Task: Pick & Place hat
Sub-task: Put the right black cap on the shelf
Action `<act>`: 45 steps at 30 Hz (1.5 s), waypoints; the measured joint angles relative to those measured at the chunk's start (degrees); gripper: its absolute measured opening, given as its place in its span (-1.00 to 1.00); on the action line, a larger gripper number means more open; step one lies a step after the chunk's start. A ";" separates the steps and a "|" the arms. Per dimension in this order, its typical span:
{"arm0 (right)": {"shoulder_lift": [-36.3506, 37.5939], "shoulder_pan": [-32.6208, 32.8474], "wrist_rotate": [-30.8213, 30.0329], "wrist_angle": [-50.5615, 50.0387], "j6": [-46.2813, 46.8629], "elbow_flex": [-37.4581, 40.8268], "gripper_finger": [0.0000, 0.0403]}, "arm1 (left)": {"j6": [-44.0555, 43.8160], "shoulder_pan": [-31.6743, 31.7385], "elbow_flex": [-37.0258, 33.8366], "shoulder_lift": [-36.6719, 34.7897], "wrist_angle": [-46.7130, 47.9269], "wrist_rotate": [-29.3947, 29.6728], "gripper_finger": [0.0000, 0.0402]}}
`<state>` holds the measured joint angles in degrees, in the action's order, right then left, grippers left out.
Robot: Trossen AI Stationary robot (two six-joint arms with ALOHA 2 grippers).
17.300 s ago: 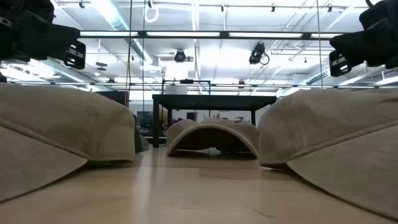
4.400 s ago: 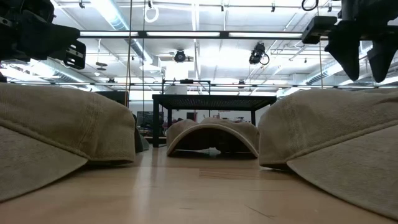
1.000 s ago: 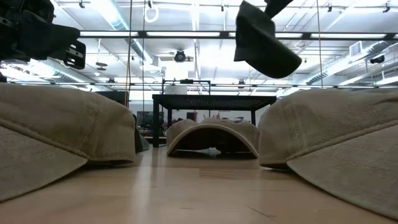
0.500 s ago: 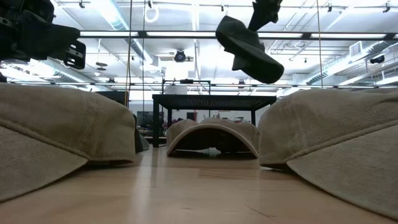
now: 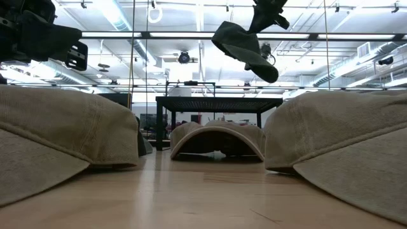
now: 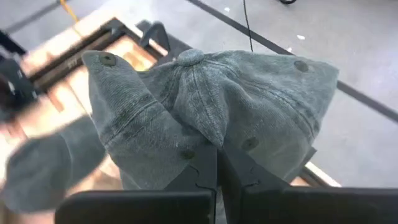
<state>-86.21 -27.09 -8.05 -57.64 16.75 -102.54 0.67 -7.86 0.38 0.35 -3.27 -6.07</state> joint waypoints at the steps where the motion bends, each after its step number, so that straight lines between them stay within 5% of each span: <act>1: -0.09 -0.01 -0.01 0.57 1.26 0.00 -0.98 | 0.00 0.01 0.02 0.01 0.00 0.00 -0.99; 16: -3.14 -0.01 -0.20 5.21 6.80 -0.02 -0.98 | 0.00 0.00 0.02 0.01 0.00 0.00 -0.99; 22: -3.78 0.02 -0.63 9.61 0.59 0.00 -0.98 | 0.00 0.02 0.00 0.01 0.00 0.00 -0.99; 45: -3.76 -2.45 0.17 8.87 0.56 0.00 -0.98 | 0.00 0.02 0.02 0.00 0.00 0.00 -0.99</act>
<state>-89.97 -29.54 -7.88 -48.76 17.31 -102.54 0.67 -7.84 0.40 0.36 -3.27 -6.07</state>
